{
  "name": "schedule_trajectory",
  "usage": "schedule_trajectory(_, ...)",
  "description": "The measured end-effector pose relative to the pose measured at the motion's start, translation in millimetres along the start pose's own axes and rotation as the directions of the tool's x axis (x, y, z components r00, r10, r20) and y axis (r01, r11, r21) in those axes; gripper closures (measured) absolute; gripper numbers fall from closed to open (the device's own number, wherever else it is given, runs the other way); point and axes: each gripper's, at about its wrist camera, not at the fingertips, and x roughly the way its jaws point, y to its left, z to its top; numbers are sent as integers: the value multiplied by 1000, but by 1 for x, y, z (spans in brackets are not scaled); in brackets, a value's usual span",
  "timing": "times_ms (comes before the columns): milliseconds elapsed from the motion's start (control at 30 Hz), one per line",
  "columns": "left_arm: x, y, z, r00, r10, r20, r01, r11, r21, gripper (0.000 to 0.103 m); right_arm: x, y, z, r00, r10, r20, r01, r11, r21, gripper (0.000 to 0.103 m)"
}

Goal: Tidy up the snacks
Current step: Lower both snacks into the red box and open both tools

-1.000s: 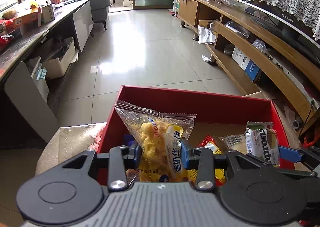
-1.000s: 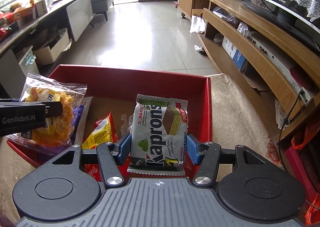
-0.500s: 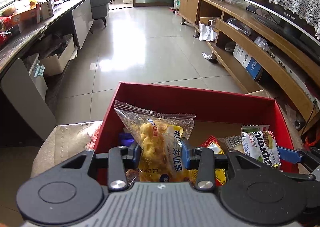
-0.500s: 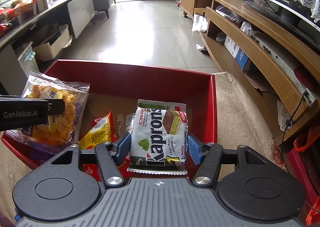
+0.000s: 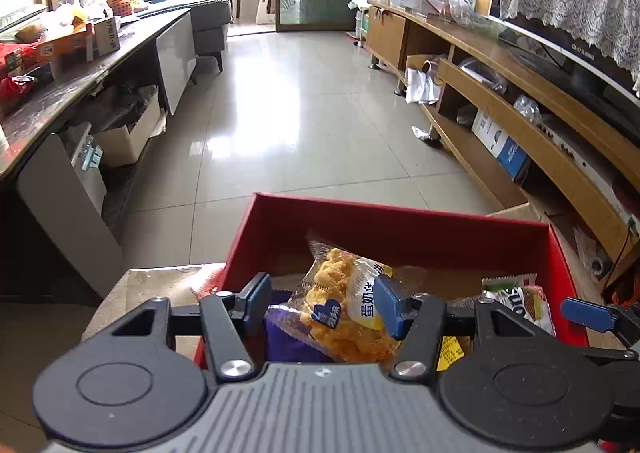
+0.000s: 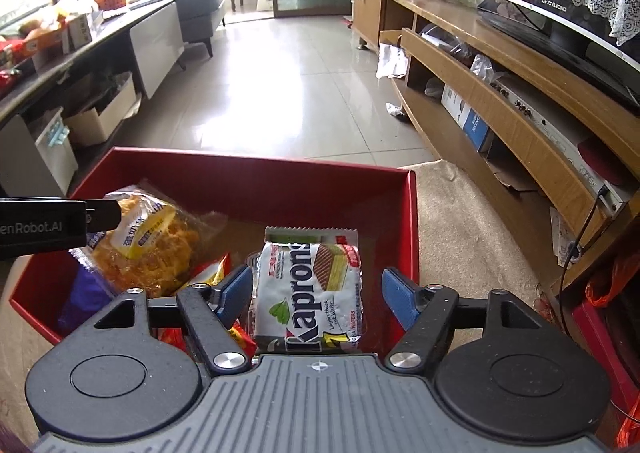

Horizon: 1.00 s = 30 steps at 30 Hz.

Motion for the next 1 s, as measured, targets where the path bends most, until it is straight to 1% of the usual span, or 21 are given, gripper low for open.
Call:
schedule_trajectory(133, -5, 3, 1, 1000, -4, 6, 4, 1000, -13, 50, -6, -3, 3, 1000, 1, 21, -1, 1000, 20, 25)
schedule_trajectory(367, -18, 2, -1, 1000, -11, 10, 11, 1000, -6, 50, -17, -7, 7, 999, -14, 43, 12, 999, 37, 25)
schedule_trajectory(567, -35, 5, -4, 1000, -9, 26, 9, 1000, -7, 49, -34, -2, 10, 998, -20, 68, 18, 999, 28, 23)
schedule_trajectory(667, -44, 11, -5, 999, -19, 32, 20, 1000, -17, 45, -44, 1, 12, 997, -15, 81, 14, 1000, 17, 22)
schedule_trajectory(733, -50, 15, -8, 999, -14, 37, 15, 1000, -17, 44, -50, 4, 12, 996, -16, 91, 16, 1000, 10, 21)
schedule_trajectory(1000, -62, 29, -24, 1000, -16, 9, 16, 999, -29, 43, -64, 15, 6, 996, -1, 89, 2, 1000, -7, 21)
